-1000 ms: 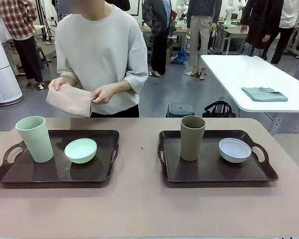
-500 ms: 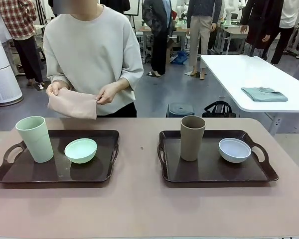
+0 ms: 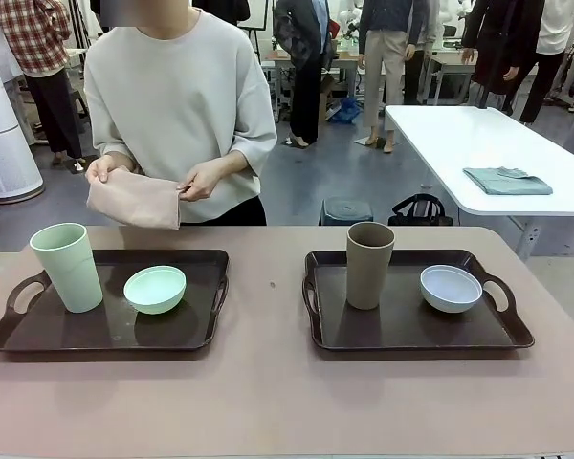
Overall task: Set up a tray with a mat and arrange the tableware.
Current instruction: Pick up the Picnic Bowl and Reusable plastic cup from the Handle tray in front of the human's position and hold them in the air.
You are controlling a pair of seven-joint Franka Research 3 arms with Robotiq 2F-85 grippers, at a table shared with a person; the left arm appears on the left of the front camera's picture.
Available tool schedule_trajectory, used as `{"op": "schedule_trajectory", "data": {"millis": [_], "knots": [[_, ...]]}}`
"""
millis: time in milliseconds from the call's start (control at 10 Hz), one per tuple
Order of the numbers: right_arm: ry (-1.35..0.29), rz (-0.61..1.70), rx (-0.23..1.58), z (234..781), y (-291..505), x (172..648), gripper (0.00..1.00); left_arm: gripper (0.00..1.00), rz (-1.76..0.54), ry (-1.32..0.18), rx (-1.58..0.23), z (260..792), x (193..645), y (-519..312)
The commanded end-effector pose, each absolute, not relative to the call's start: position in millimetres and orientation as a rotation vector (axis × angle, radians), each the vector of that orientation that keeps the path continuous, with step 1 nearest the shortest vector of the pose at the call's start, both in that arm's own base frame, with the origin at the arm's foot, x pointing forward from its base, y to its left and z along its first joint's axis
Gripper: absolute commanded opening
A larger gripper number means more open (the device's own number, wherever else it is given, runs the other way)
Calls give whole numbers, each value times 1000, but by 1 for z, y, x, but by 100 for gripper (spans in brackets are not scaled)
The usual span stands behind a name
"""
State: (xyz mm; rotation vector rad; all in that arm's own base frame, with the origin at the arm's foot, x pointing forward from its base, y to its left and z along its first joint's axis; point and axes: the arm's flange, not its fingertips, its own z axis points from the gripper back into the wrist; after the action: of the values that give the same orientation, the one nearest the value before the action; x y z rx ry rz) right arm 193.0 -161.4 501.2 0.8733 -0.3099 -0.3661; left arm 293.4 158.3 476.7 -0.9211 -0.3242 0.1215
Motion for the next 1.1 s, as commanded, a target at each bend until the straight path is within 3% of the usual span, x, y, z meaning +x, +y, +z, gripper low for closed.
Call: {"op": "schedule_trajectory", "data": {"millis": [0,1000], "knots": [[-317,-349,892,502,-163,194,100,100,111,-336,-937,477,294,161],[-310,-366,873,501,-161,193,100,100,111,-336,-937,477,294,161]]}}
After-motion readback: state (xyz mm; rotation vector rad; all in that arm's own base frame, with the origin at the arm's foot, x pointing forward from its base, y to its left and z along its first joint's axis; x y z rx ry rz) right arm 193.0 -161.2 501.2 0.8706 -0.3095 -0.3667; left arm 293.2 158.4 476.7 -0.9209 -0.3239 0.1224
